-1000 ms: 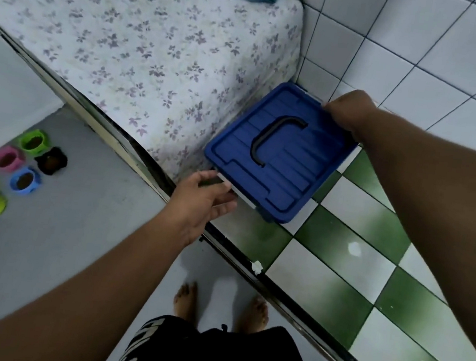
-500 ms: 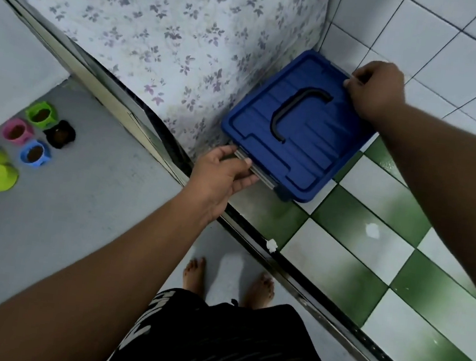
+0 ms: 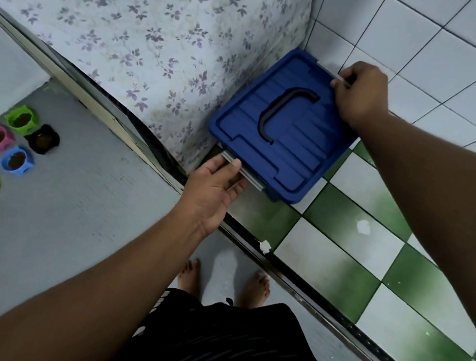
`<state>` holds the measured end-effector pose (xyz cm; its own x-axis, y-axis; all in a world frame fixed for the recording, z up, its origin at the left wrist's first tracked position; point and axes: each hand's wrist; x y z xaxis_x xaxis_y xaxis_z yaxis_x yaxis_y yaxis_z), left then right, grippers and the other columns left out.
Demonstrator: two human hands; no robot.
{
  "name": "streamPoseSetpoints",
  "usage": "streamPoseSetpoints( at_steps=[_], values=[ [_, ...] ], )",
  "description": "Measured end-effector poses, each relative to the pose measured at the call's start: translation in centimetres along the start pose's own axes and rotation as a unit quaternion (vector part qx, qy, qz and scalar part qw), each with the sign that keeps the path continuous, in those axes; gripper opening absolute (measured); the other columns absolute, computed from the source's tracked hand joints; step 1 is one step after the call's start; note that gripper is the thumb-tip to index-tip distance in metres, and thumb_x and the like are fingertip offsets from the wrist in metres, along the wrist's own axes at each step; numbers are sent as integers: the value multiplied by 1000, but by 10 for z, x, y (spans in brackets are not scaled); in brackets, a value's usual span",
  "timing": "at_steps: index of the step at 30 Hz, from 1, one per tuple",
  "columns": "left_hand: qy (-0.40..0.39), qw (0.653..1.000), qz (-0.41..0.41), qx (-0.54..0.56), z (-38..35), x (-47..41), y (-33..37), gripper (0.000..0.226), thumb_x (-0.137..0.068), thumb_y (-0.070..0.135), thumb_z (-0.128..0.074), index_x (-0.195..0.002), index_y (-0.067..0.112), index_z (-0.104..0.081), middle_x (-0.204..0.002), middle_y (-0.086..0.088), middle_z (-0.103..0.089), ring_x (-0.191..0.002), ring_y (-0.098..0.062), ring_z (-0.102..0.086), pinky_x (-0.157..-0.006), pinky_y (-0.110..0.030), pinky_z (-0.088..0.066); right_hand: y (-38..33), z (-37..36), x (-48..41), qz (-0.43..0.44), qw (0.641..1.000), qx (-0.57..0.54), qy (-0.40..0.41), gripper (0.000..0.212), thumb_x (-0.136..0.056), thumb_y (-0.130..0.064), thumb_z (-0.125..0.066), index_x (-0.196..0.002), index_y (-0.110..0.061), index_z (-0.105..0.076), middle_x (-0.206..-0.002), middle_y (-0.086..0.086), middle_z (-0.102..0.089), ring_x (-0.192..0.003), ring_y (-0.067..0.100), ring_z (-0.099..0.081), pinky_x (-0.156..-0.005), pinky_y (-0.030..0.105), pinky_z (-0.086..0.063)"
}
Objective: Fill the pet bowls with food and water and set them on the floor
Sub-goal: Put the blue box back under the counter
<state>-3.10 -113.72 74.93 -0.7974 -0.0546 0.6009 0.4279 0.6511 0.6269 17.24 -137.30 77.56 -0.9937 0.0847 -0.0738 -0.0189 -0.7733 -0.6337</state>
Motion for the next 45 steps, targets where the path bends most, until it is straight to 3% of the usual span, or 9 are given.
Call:
streamPoseSetpoints(
  at_steps=[4, 11, 16, 19, 24, 35, 38, 40, 45],
  values=[
    [-44, 998, 23, 30, 14, -7, -2, 32, -98, 5, -60, -130, 6, -61, -111, -7, -72, -93, -16, -70, -83, -29, -60, 2, 1, 1, 12, 1000, -2, -1, 21, -93, -23, -63, -106, -7, -68, -106, 12, -69, -87, 15, -57, -74, 20, -41],
    [-77, 993, 41, 78, 12, -15, -11, 12, -83, 13, -70, -92, 16, -63, -93, -4, -73, -80, -13, -70, -74, -27, -61, 1, 2, 3, 22, 1000, 10, 1, 20, -93, -24, -62, -105, -9, -69, -105, 6, -69, -88, 11, -56, -74, 18, -40],
    [-60, 997, 17, 42, 11, -16, -8, 24, -81, 13, -73, -104, 12, -65, -97, -5, -72, -82, -14, -69, -71, -25, -60, 0, 3, 6, 26, 1000, -4, 3, 28, -93, -34, -58, -95, -9, -70, -89, 3, -66, -80, 11, -56, -68, 17, -40],
    [-52, 999, 6, 15, 9, -14, -5, 14, -92, 8, -67, -106, 10, -65, -100, -7, -73, -83, -15, -71, -72, -26, -62, -4, 7, 3, -5, 999, -31, -3, 35, -95, -38, -56, -86, -8, -70, -82, 3, -64, -73, 10, -55, -62, 16, -40],
    [-44, 999, 13, -11, 2, -16, -1, 9, -93, 11, -69, -100, 11, -66, -94, -7, -73, -78, -15, -69, -69, -25, -61, -2, 11, -8, -53, 994, -89, -31, 18, -89, -19, -73, -95, -2, -73, -80, -10, -67, -52, -18, -56, -53, 0, -40],
    [-14, 998, 4, -53, -10, -17, 2, 8, -93, 15, -72, -94, 13, -64, -85, -4, -73, -71, -15, -67, -70, -29, -62, -1, 14, -16, -63, 994, -74, -58, 23, -84, -21, -79, -96, -2, -73, -83, 2, -64, -62, 0, -54, -57, 6, -47],
    [-1, 999, -1, -48, -12, -16, 1, 9, -94, 14, -71, -98, 12, -64, -83, -3, -74, -72, -15, -71, -71, -31, -63, -3, 15, -16, -67, 993, -70, -64, 15, -83, -24, -79, -82, -12, -71, -81, -3, -65, -70, 5, -57, -68, 19, -50],
    [8, 999, -7, -46, -13, -16, 0, 9, -94, 13, -71, -98, 11, -63, -82, -3, -75, -70, -15, -72, -70, -31, -63, -3, 16, -18, -72, 992, -72, -71, 13, -84, -24, -79, -78, -18, -68, -79, -9, -63, -68, 1, -55, -66, 16, -48],
    [47, 998, -33, -33, -21, -8, -3, 15, -93, 11, -73, -100, 9, -59, -84, -4, -73, -66, -16, -72, -66, -32, -63, -2, 16, -19, -62, 993, -64, -75, 18, -85, -25, -79, -96, -12, -73, -90, 0, -66, -67, -1, -53, -61, 10, -44]
  ],
)
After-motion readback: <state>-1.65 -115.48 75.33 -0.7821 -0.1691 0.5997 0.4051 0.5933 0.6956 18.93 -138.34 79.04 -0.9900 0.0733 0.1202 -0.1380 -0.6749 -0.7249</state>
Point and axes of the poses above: each hand's wrist, its own x-axis away from the middle knuckle, its own z-axis out of the back of the hand, y = z × x
